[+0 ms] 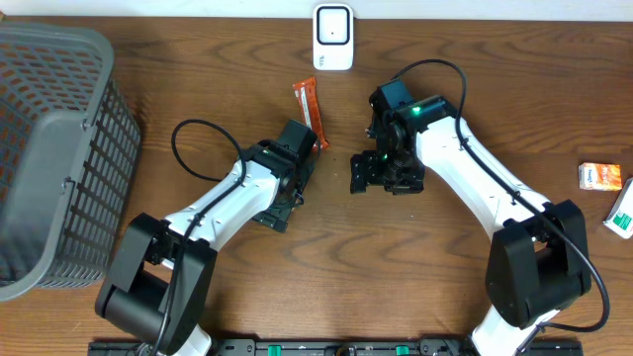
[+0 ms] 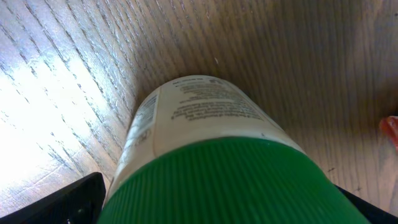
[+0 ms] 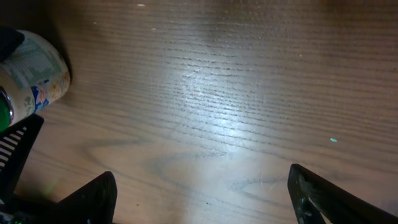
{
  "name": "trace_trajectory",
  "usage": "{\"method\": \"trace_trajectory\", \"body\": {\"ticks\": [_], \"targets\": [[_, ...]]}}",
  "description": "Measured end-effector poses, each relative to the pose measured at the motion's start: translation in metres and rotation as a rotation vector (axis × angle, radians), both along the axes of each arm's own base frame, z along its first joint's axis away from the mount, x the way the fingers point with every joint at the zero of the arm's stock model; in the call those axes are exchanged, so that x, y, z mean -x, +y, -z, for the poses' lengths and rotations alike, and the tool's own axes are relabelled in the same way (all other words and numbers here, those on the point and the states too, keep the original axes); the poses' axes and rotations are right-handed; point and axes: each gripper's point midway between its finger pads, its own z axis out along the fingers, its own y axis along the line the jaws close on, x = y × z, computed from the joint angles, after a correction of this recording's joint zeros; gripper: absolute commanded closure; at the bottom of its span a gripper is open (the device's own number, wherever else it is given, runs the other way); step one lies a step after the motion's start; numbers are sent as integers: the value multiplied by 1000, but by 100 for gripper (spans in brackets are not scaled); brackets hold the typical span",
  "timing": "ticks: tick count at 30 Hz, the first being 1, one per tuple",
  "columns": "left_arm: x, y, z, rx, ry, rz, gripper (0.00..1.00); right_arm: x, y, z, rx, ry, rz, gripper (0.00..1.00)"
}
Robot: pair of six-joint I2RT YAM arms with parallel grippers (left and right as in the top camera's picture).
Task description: Scan the item barcode
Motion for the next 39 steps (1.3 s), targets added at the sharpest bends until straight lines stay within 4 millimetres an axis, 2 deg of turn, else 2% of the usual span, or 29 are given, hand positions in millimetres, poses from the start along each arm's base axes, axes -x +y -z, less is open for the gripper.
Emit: {"method": "trace_trajectory", "body": {"ticks": [4, 7, 9, 11, 15, 18, 23, 29, 33, 39], "targets": [[-3, -2, -16, 16, -44, 30, 0, -1, 0, 0, -1, -5, -1, 17], [-4, -1, -44, 33, -113, 90, 0, -1, 0, 0, -1, -6, -4, 17], [4, 3, -64, 30, -140, 139, 0, -1, 0, 0, -1, -4, -4, 14], [21, 14, -88, 12, -156, 207, 0, 2, 1, 0, -6, 7, -8, 11], [43, 28, -122, -12, -217, 319, 0, 8, 5, -2, -30, 35, -10, 9], [53, 41, -150, -33, -312, 395, 0, 11, 13, -4, -66, 52, -9, 9], [58, 72, -191, -119, -481, 488, 0, 20, 40, -13, -185, 114, 40, 10], [56, 109, -199, -253, -501, 560, 0, 26, 76, -22, -274, 184, 165, 12], [53, 130, -198, -308, -486, 561, 0, 39, 111, -21, -256, 179, 210, 11], [57, 145, -194, -339, -446, 577, 0, 53, 131, -15, -176, 181, 365, 12]]}}
